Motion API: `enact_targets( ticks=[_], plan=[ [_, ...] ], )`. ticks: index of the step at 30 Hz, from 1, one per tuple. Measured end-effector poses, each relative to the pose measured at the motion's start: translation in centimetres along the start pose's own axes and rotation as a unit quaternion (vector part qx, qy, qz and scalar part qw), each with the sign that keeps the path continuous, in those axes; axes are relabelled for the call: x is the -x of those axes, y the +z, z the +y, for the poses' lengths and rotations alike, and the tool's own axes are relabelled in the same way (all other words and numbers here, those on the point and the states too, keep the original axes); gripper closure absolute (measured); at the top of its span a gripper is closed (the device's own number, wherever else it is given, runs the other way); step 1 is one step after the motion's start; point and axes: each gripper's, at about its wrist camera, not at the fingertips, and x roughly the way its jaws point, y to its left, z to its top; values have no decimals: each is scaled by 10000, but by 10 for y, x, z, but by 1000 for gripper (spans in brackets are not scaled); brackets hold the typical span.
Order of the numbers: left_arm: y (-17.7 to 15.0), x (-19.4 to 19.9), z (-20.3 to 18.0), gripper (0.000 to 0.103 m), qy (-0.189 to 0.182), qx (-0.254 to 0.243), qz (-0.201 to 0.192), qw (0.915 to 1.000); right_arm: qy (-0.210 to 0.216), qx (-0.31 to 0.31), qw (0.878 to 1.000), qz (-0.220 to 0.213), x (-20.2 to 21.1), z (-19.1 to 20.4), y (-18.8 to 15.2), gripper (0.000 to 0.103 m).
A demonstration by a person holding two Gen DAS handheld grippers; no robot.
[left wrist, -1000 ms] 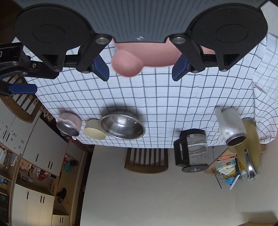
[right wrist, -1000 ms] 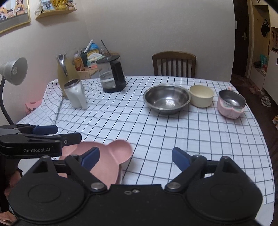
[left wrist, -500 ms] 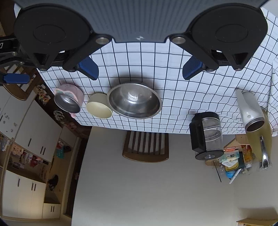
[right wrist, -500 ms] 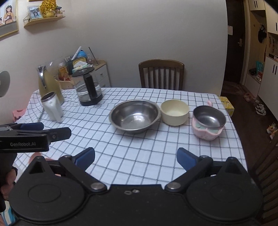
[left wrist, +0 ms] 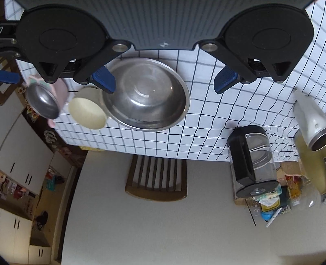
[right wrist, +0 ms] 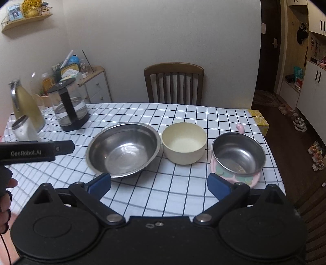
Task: Organize plates and bowls
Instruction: 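Raise both grippers and move them to the large steel bowl rim, then close both grippers on the rim of the steel bowl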
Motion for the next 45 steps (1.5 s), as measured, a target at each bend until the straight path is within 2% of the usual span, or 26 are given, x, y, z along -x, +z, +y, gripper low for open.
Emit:
enact_targets(
  ticks=[5,11,19,24,26,28,29,31,32,33,35,37,40,45],
  plan=[
    [14,-42,1,0,242,-118,78,9996,-24,-115,9998,155,-37,-2,10,3],
    [25,-87,4,0,250,-253,340,9988,-159,-260,9988,372,-81,4,20,7],
    [28,-127,5,0,387,-318,634,9967,-191,-452,9964,685,-131,10,26,19],
    [30,-149,15,1,405,-89,882,9952,-230,-604,9944,838,-149,8,25,28],
    [30,-153,17,6,393,-63,945,9947,-207,-663,9935,903,-153,7,23,35],
    [29,-154,18,14,374,-48,1003,9942,-202,-719,9929,924,-156,6,23,46],
    [28,-154,19,16,355,-30,1029,9941,-179,-755,9926,929,-157,5,23,48],
    [27,-155,20,30,319,-18,1096,9935,-133,-841,9919,939,-158,4,23,54],
    [26,-155,20,34,296,-22,1130,9932,-104,-873,9917,941,-159,4,23,54],
    [25,-156,20,42,264,-32,1158,9929,-86,-900,9914,951,-159,4,23,56],
    [24,-156,19,51,251,-25,1205,9924,-36,-934,9911,943,-158,3,23,66],
    [23,-157,20,68,288,21,1294,9912,-7,-959,9907,966,-158,3,22,74],
    [21,-156,23,79,304,188,1376,9898,83,-973,9907,950,-157,4,22,86],
    [17,-148,29,83,308,369,1474,9879,52,-888,9918,916,-151,11,20,86]
  ],
)
